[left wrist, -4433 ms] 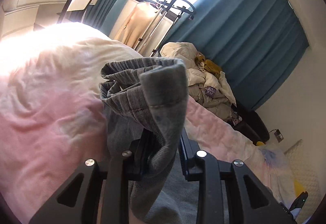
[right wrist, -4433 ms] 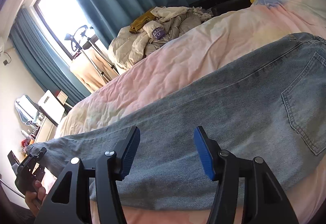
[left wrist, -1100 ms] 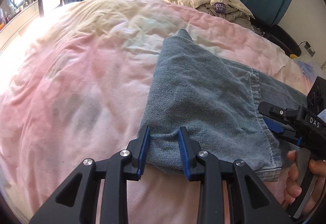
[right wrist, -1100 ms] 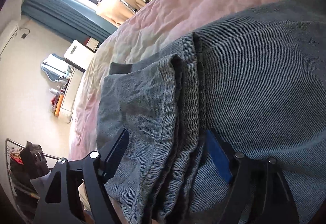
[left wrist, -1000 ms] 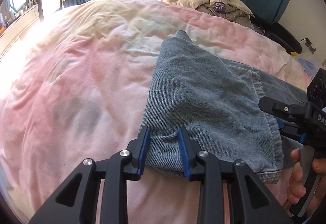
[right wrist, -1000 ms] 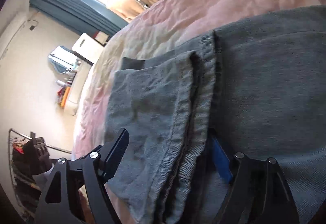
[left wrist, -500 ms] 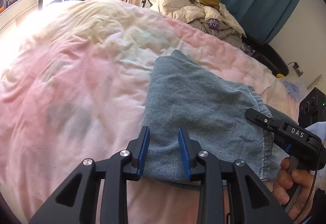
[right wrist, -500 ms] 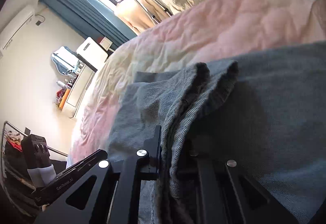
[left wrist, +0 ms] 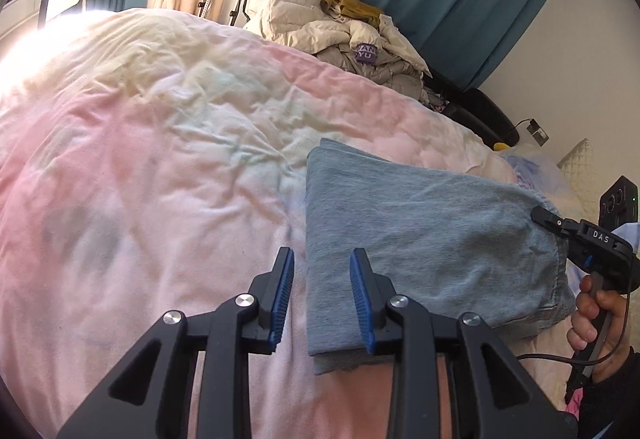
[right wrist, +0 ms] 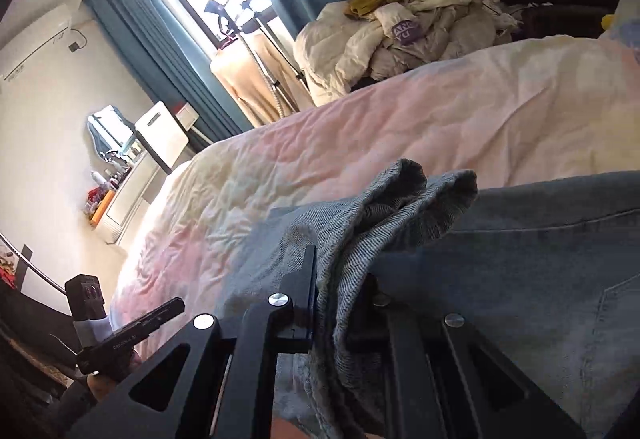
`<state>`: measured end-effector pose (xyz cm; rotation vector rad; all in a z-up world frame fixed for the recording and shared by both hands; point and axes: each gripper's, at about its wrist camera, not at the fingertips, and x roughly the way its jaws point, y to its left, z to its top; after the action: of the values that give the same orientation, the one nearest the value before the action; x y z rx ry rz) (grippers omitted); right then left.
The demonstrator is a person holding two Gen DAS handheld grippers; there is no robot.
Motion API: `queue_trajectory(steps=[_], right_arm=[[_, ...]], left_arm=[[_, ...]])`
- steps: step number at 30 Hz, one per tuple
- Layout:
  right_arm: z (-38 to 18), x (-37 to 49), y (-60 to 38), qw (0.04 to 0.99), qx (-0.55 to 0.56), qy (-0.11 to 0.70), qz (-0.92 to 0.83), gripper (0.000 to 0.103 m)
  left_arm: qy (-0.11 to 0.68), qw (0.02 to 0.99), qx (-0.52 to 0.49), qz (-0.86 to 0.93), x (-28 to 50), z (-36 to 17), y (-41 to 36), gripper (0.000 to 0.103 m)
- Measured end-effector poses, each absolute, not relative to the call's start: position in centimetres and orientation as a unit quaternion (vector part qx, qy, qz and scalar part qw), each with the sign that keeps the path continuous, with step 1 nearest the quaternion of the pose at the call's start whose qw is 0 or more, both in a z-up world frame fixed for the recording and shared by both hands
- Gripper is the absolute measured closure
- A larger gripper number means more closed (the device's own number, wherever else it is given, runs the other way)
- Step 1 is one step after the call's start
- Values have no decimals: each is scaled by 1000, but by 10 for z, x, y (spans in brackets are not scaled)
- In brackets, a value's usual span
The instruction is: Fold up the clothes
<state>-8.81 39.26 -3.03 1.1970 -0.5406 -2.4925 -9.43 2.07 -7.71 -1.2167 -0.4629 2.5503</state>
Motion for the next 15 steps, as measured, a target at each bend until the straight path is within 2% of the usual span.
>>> queue_trajectory(steps=[5, 7, 12, 15], right_arm=[[-103, -92, 432, 107, 491, -236, -832, 92], [-121, -91, 437, 87, 512, -243, -819, 77], [-111, -85, 440, 31, 516, -235, -823, 55], [-87, -77, 434, 1, 490, -218, -844, 54]], left_arm=[[-123, 132, -448, 875, -100, -93, 37, 73], [-114, 131, -454, 874, -102, -98, 41, 73], [-117, 131, -446, 878, -101, -96, 39, 73], [-121, 141, -435, 881, -98, -90, 39, 73]])
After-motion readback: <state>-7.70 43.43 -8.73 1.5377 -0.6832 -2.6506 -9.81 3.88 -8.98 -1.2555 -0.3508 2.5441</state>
